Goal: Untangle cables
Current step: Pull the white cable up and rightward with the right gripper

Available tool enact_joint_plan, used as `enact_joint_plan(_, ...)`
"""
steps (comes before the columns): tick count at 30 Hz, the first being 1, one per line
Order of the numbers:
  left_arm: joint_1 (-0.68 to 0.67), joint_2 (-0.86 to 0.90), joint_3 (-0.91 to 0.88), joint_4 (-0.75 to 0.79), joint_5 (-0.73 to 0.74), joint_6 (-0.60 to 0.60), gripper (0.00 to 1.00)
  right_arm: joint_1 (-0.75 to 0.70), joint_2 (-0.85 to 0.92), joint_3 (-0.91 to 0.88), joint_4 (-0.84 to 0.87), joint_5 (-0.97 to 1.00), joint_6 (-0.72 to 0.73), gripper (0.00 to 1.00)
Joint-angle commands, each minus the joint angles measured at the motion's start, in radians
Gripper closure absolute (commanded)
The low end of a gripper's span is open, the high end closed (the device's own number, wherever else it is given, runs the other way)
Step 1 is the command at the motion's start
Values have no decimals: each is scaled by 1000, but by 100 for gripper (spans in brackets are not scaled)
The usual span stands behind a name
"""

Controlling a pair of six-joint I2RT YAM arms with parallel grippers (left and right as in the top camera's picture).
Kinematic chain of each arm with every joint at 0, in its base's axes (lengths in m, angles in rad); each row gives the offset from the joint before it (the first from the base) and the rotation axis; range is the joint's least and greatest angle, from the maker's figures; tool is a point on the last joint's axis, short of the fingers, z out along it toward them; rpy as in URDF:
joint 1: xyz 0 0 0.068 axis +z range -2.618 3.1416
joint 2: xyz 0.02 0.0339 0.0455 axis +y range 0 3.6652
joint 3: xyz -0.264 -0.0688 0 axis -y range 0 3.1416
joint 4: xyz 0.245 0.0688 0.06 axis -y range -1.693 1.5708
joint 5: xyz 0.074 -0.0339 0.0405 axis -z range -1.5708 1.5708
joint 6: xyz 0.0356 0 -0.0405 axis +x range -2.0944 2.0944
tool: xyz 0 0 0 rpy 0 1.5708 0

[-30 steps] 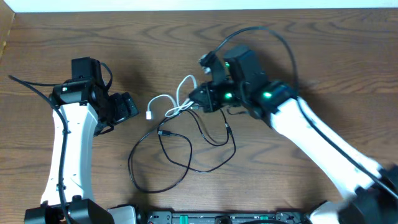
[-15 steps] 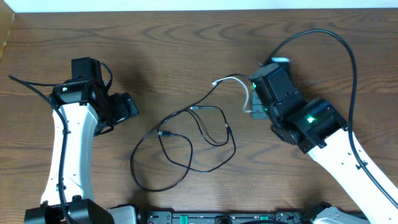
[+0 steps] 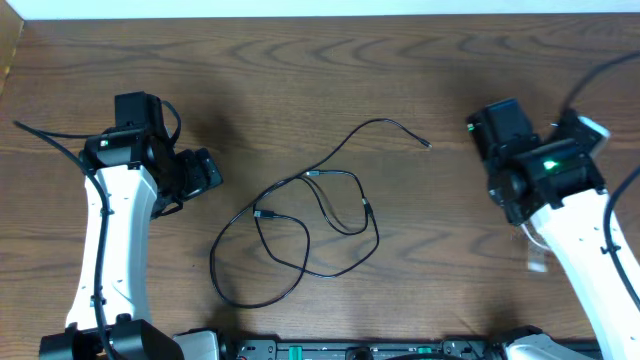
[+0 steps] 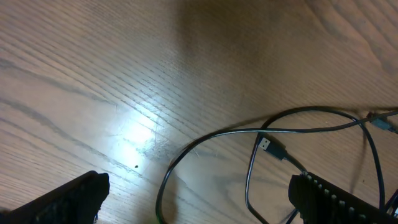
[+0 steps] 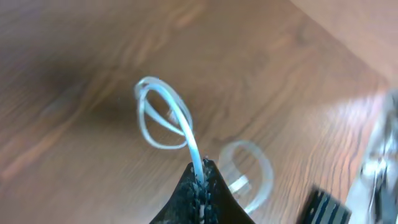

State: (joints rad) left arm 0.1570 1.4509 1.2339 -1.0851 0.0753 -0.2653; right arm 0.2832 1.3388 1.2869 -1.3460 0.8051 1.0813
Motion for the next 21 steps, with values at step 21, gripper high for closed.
enact_joint_plan(21,5,-11,14,-3,-9,-5,2,-401,-1,-434,1040,-562,-398,98)
